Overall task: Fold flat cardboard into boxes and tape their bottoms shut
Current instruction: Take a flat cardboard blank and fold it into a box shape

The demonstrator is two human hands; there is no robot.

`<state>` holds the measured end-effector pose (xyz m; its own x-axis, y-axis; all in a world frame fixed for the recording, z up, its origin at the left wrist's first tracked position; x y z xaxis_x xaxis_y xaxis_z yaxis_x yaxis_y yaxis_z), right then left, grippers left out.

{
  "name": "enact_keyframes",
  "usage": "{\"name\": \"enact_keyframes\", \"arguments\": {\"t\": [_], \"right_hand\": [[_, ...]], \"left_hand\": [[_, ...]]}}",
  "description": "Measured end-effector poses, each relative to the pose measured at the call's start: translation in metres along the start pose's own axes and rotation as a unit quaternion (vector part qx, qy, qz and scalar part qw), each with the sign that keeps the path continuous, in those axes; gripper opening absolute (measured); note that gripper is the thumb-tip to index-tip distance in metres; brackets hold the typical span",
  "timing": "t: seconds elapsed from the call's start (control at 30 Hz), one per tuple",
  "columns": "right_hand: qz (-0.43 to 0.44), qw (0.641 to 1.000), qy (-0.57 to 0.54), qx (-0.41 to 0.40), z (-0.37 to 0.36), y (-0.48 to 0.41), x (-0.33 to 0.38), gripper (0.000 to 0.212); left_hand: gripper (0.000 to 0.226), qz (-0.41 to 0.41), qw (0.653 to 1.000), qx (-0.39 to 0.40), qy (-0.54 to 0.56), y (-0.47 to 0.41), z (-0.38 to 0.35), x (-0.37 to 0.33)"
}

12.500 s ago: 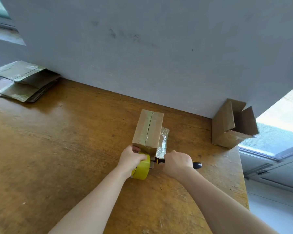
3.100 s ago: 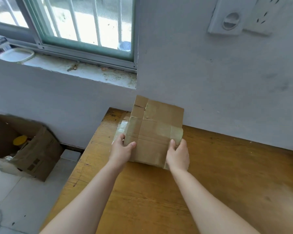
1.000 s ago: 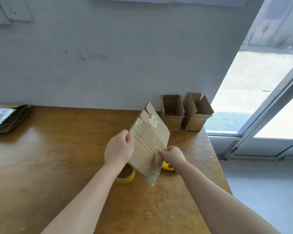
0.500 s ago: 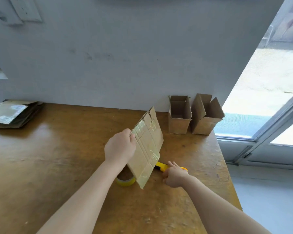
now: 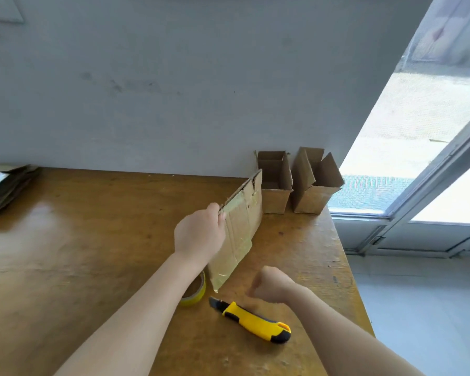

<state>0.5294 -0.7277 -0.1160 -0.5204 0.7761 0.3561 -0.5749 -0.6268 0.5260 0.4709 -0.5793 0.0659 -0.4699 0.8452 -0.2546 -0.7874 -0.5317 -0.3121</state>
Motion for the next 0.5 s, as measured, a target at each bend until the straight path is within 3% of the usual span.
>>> {"name": "enact_keyframes", "arguments": {"t": [0.07,0.13,0.2,0.27,0.3,0.4,0.5], "right_hand": [[-0.027,0.975,-0.159,-0.152,0.043,0.005,-0.004,0.038],[-0.051,0.892,-0.355,-0.276,0.079,0.016,-0.011,0.051],[-0.062,0.835,-0.460,-0.294,0.094,0.016,-0.010,0.084],[-0.059,0.825,-0.484,-0.286,0.101,0.013,-0.001,0.104],[-0.059,0.828,-0.478,-0.287,0.104,0.013,0.002,0.104],[-0.065,0.839,-0.456,-0.290,0.104,0.010,0.001,0.084],[-0.060,0.837,-0.457,-0.294,0.103,0.011,-0.001,0.076]], "left_hand": [[0.031,-0.016,1.000,0.012,-0.012,0.006,-0.009,-0.008],[0.029,-0.025,0.999,0.026,-0.014,0.013,-0.018,-0.013],[0.029,-0.036,0.998,0.055,-0.003,0.019,-0.028,-0.018],[0.037,-0.042,0.996,0.084,0.001,0.023,-0.036,-0.020],[0.042,-0.040,0.995,0.096,0.005,0.024,-0.040,-0.019],[0.054,0.000,0.988,0.140,0.066,0.025,-0.048,-0.011],[0.043,0.074,0.972,0.177,0.136,0.020,-0.060,0.008]]}}
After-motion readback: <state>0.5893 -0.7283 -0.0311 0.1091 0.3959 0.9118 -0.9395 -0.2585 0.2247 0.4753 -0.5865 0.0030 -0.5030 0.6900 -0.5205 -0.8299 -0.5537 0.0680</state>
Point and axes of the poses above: each hand's wrist, its own y-axis away from the middle knuckle, its own z-axis out of the back of the hand, x = y × z, the point moved 10 cm from there along -y, towards the middle knuckle, and after that the axes turned 4 degrees about -x, right-handed, at the moved point
